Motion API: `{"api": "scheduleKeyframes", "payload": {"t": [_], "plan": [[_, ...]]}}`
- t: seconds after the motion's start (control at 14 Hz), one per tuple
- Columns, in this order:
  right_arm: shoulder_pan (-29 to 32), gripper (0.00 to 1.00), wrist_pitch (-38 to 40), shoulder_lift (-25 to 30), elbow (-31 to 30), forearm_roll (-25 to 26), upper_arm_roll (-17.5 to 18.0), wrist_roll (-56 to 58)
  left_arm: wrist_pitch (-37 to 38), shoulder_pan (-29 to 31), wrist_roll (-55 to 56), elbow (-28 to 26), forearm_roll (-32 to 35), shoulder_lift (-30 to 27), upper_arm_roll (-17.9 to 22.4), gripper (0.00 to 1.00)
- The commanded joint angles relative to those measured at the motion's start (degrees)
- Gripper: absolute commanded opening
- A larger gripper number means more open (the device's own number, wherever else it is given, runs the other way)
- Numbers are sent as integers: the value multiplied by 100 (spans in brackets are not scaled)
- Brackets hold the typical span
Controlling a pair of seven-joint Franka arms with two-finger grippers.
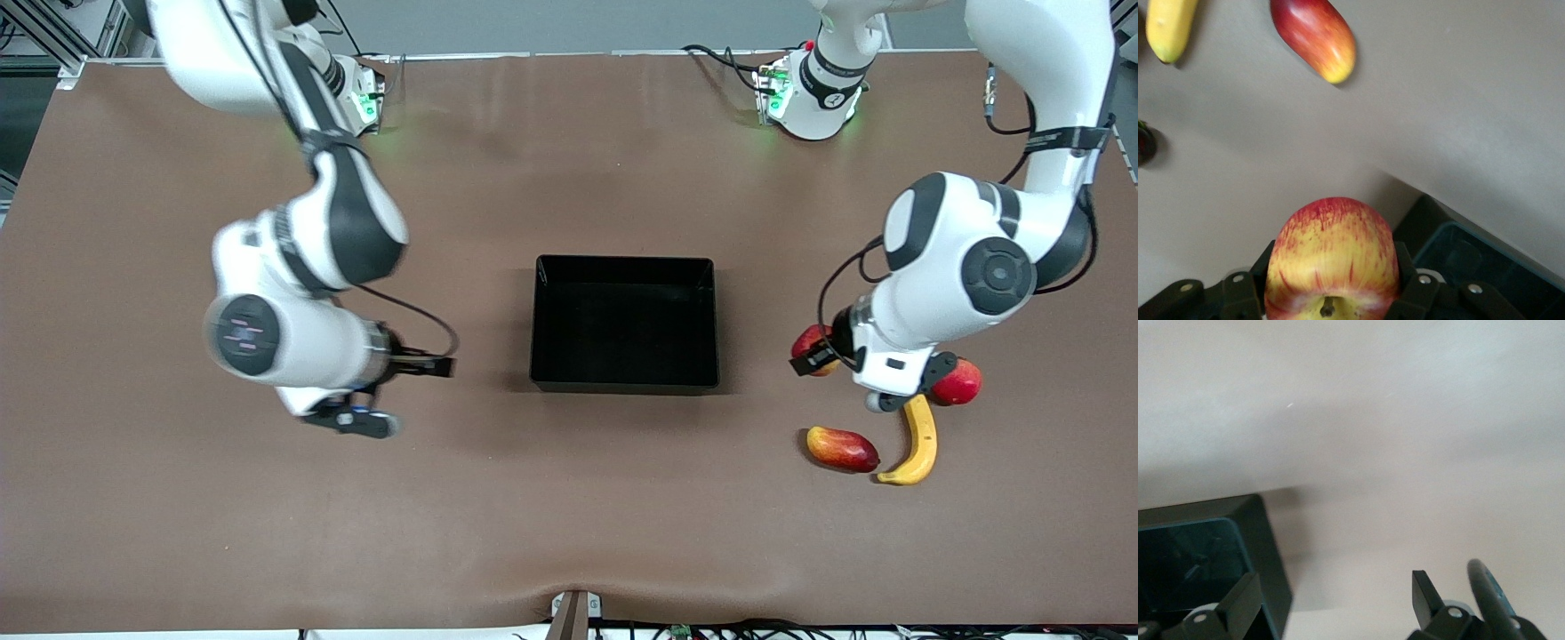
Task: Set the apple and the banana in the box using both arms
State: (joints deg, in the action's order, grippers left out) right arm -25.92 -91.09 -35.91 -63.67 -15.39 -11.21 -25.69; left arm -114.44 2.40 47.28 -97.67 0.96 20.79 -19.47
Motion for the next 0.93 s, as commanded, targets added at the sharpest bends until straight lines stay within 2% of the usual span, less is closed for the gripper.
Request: {"api": "scheduleKeyframes", "payload": {"t": [0.0, 0.21, 0.43, 0.64, 0.86], "plan": [[393, 100, 275, 829, -453, 291, 23, 240, 54, -493, 474, 116, -8, 100, 5, 0], [903, 100, 320, 1445, -971, 431, -4, 414, 36, -1002, 808, 449, -8, 512, 5, 0], [1193, 100, 311, 2218, -1682, 835, -4, 1100, 19, -1539, 1169, 740, -8, 996, 14, 0], [1492, 100, 372, 2807, -2026, 1196, -12, 1486, 10, -1689, 1196, 679, -17, 1321, 14, 0], [1932, 100, 434, 3221, -2176, 1232, -12, 2348, 10, -1900, 1196, 556, -8, 1708, 14, 0]]}}
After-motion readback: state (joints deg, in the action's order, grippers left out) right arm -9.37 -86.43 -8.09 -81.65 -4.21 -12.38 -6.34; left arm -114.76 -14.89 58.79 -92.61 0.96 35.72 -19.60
